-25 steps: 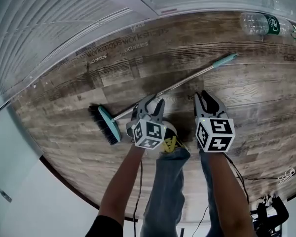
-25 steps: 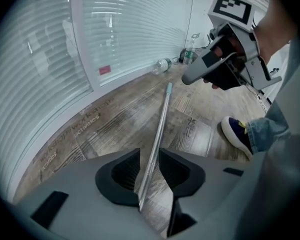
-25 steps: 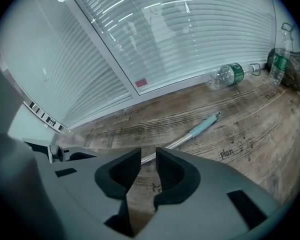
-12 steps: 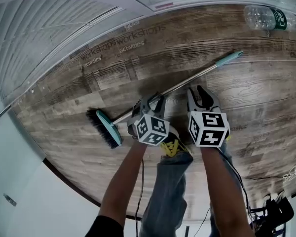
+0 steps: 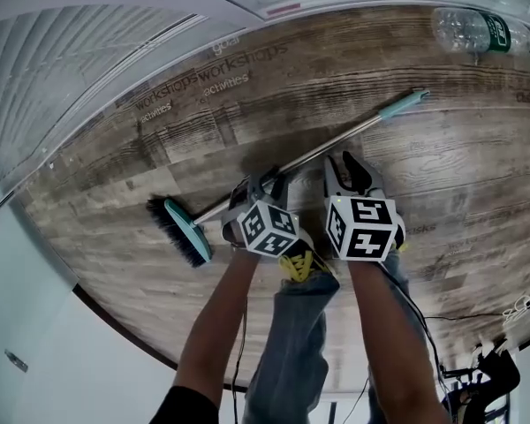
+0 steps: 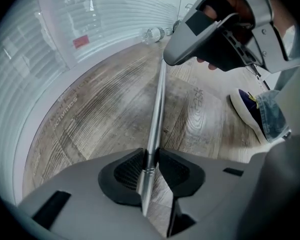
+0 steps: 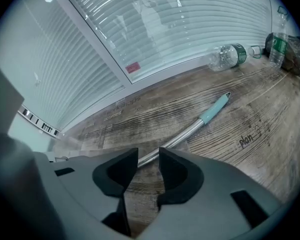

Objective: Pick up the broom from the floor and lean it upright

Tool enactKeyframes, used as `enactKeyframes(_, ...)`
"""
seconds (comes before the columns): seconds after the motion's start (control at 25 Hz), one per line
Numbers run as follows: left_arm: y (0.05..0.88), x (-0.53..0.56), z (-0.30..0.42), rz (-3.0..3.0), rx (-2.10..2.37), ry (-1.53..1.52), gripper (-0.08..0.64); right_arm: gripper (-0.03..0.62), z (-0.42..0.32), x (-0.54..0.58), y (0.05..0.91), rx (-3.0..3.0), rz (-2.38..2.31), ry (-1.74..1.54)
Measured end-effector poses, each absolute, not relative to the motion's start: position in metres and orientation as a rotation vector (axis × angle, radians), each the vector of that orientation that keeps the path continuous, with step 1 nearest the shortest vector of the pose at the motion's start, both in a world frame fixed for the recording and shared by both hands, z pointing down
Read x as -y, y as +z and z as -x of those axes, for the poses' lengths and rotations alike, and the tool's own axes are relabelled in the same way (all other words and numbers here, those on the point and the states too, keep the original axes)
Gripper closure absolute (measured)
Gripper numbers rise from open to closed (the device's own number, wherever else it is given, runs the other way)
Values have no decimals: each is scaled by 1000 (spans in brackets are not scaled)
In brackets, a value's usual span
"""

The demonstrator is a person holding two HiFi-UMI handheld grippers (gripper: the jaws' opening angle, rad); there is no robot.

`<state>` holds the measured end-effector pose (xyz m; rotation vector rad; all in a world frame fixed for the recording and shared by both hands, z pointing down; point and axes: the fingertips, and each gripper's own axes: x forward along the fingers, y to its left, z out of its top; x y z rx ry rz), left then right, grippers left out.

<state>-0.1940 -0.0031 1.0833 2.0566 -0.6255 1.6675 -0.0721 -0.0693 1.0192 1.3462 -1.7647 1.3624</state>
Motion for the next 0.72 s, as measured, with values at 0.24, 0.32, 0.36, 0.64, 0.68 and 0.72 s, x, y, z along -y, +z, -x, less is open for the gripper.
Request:
enactKeyframes(0.24,1083,2,192,-2049,570,1702,459,445,67,69,1028,1729,-1361,1381)
enactKeyframes(0.32,1081,2,192,-2074,559,1712,463,437,62,68,1030,1699,-1393,1420)
enactKeyframes(0.36,1079,3,192,-2088,568,1711,465,433,60,67,1031,1689,-1402,1436)
enactKeyframes(0.64,1053,11,185,-2188,626,1658,468,430,71,74,1021,1786,-1417,1504)
enactKeyframes(0.68,1048,13,184,-2198,640,1648,468,430,71,77,1017,1791,-1438,1497)
enactKeyframes(0.72,1043,14,184,-2205,657,1636,468,430,69,78,1013,1787,-1466,1488)
